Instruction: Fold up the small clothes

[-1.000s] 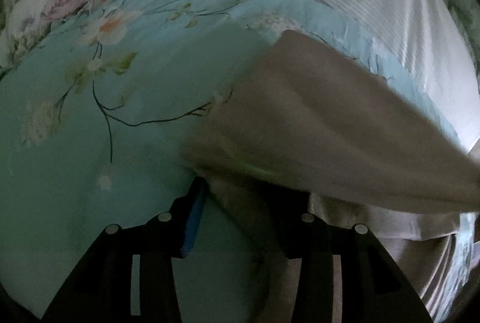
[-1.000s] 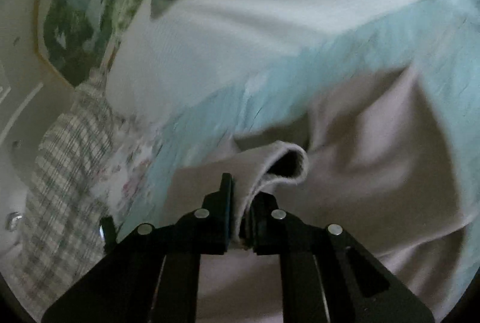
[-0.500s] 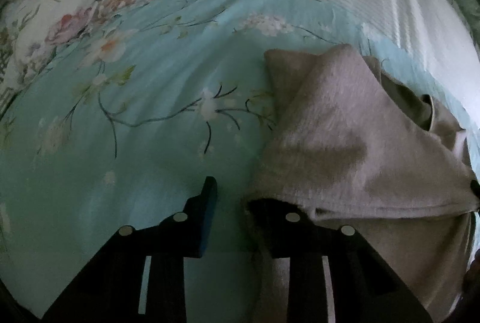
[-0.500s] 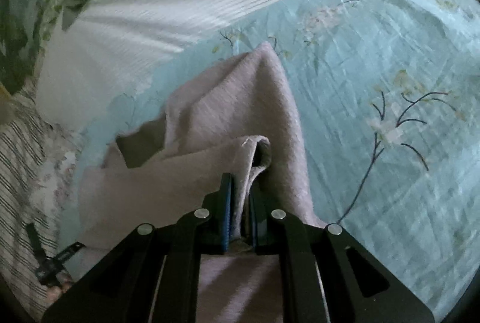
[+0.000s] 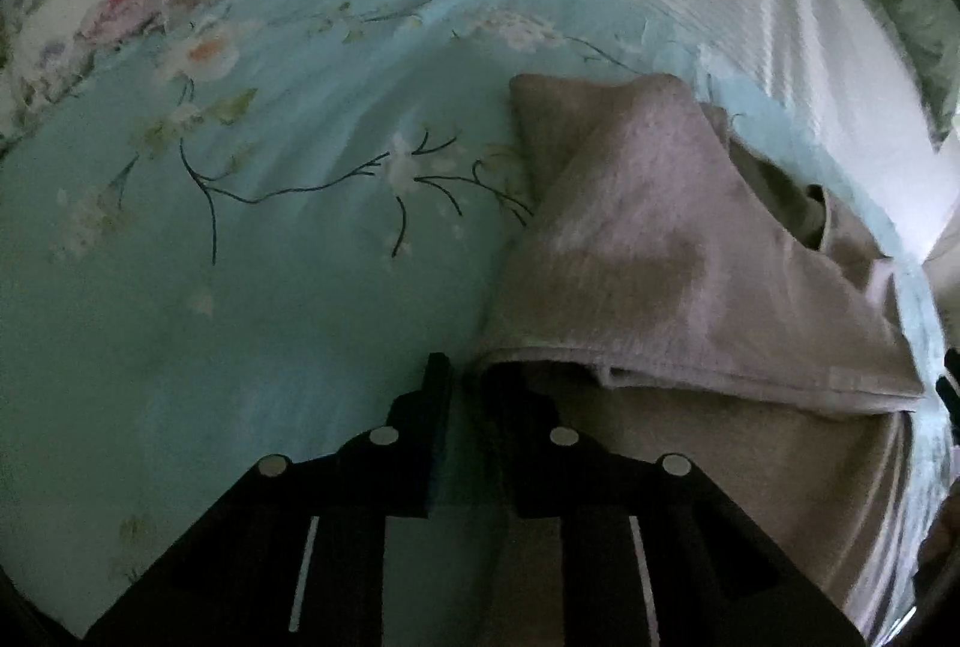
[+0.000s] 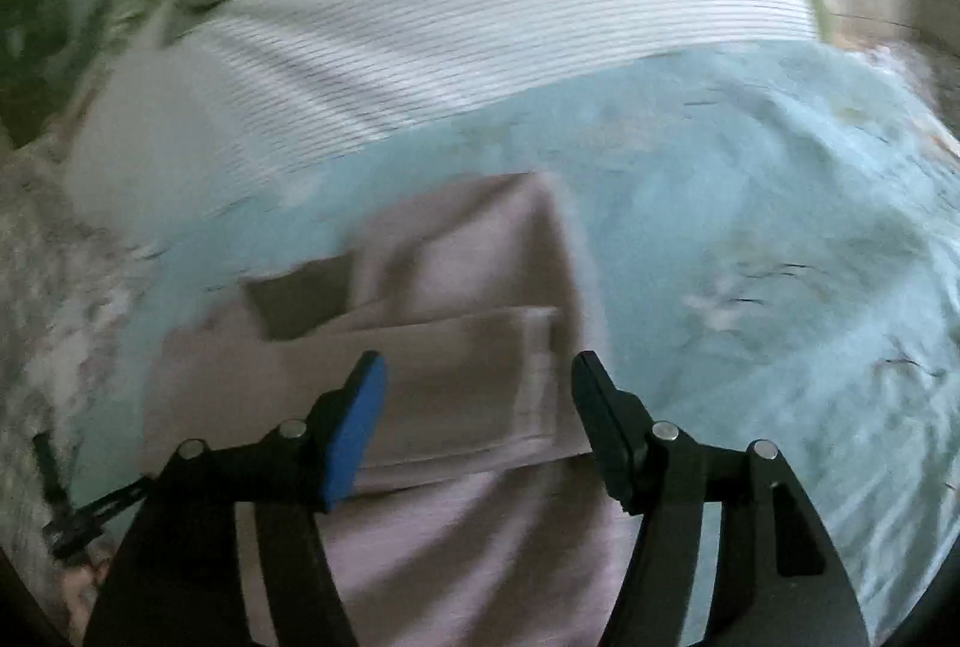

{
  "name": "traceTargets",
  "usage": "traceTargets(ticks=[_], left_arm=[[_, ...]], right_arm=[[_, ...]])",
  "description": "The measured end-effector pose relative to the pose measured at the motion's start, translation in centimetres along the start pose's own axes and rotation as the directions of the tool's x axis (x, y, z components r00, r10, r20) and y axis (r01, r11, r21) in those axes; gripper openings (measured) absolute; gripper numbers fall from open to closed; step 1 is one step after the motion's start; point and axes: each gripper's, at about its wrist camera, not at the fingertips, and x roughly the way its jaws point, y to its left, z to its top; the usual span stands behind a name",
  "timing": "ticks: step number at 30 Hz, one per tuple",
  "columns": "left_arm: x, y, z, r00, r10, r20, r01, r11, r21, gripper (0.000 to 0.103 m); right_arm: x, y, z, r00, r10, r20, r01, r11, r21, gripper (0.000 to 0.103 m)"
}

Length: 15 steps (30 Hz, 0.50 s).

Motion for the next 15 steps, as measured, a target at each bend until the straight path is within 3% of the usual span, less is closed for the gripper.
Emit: traceTargets(ticks=[4,8,12,15], left_arm=[[-0.2,0.6,-0.3,0.999,-0.035,-0.008,0.035,0.999,-0.003,0.028],[0.2,-0.4,-0.4,1.000,-0.029,-0.010,0.029,0.999,0.037,0.042],[0.6,-1.8,-0.8,1.000,0.007,0.022,-0.010,0.995,0.096,0.036],[0.6,-1.6,-1.0,0.999,-0.006,0.032,0.003,0.996,0.091,0.030]], right_arm=[[3.3,4.3,-0.2,0.986,0.138,-0.094,-0.142,0.989,-0.036,0.066],[7.8,10.8,1.0,0.939,0.286,-0.193,-0.311,0.943,-0.116,0.066],[12.3,18.1,2.6,0.889,0.332,-0.315,-0.411,0.882,-0.230,0.067],[16.4,24.8,3.7,0.875,0.272,-0.400,-0.426,0.826,-0.369,0.069]])
